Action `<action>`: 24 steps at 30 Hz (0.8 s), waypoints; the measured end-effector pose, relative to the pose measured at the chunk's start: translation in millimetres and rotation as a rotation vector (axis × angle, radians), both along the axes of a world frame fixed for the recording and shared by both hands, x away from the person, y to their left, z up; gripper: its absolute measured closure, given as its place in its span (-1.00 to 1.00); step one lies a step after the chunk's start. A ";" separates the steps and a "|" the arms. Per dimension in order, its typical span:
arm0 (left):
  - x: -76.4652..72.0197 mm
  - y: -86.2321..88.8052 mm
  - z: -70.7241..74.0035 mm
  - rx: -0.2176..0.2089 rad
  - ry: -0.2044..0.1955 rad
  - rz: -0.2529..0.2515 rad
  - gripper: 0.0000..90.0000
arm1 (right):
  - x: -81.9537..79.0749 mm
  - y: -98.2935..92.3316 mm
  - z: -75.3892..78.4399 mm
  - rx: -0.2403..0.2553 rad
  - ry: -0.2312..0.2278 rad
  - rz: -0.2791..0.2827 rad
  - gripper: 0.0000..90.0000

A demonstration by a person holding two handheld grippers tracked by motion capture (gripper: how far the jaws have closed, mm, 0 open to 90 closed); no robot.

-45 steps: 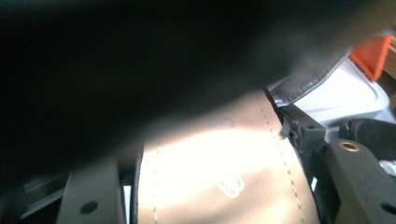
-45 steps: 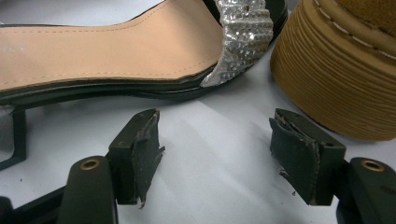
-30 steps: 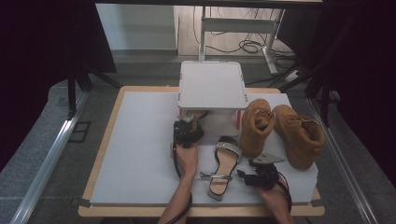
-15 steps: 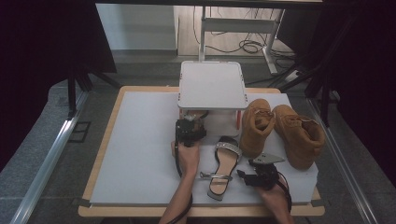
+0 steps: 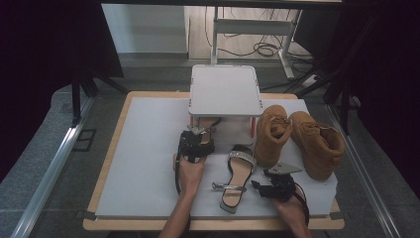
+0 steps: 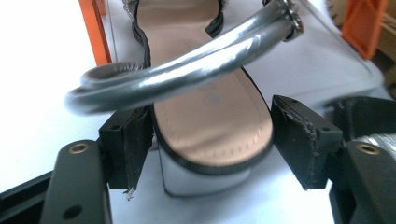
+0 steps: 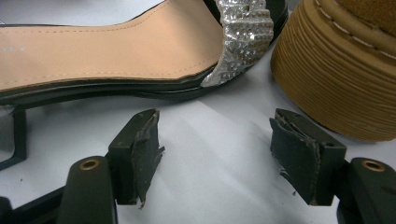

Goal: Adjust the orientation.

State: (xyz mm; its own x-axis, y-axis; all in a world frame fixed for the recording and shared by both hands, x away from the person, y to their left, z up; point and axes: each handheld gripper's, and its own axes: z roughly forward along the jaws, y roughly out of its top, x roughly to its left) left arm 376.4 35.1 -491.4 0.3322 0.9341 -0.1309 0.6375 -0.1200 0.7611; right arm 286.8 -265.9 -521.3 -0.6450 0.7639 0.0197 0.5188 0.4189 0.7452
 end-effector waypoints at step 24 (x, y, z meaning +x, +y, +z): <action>-40.6 24.7 -17.4 -0.021 -0.039 -0.275 0.56 | -0.1 0.1 0.0 -0.002 -0.001 0.000 -0.29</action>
State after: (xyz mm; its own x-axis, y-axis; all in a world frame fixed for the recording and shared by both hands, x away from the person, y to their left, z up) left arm 335.8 59.8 -508.8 0.5778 0.8055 -0.1317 0.5535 -0.2682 0.7885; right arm 286.6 -265.8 -521.2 -0.6451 0.7639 0.0181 0.5184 0.4202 0.7448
